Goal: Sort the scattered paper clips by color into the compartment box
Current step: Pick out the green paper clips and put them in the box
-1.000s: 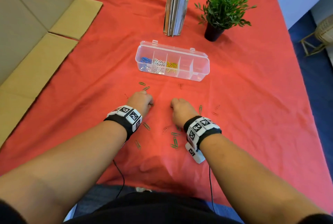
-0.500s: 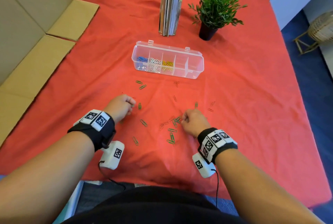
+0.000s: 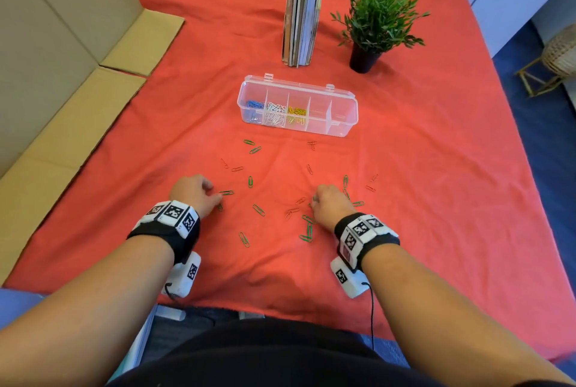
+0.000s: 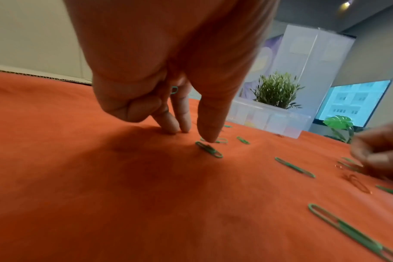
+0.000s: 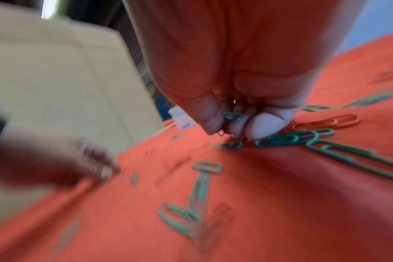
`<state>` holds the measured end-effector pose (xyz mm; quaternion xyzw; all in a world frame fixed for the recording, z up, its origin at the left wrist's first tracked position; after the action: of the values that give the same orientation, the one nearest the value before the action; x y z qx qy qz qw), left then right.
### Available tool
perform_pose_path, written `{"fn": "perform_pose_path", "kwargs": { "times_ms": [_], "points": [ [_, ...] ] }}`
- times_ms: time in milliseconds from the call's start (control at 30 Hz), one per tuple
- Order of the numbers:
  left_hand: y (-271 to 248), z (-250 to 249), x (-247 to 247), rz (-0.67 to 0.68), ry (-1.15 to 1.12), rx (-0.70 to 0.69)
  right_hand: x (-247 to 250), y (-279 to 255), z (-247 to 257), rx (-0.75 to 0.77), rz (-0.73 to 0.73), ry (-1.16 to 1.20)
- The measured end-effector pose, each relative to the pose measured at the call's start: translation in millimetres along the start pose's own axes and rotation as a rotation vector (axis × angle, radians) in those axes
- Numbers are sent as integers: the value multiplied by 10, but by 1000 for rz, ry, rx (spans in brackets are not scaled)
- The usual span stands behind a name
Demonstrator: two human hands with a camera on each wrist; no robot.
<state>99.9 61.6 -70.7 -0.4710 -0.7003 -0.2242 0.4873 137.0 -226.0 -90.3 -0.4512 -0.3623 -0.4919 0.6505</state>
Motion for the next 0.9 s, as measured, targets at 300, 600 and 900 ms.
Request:
{"fn": "perform_pose_path", "kwargs": {
  "times_ms": [300,600,900],
  "points": [
    [-134,-254,-246,170,44,-398,247,-141,-258,-450,94,976],
    [-58,-208,-213,103,98,-439,88,-83,-48,48,-97,-18],
    [95,-361,-171,174,-330,-102,71,48,-50,-23,-31,91]
  ]
}}
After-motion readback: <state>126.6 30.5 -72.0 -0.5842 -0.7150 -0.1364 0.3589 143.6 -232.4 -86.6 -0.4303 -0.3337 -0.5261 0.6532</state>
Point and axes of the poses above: each hand's wrist, its own y-axis towards the middle knuckle, its own x-axis out of the back of the hand, z = x × y, the point moved 9 cm from there along y, towards the middle knuckle, and after that the axes turned 12 degrees about -z, right-handed, at the moved point
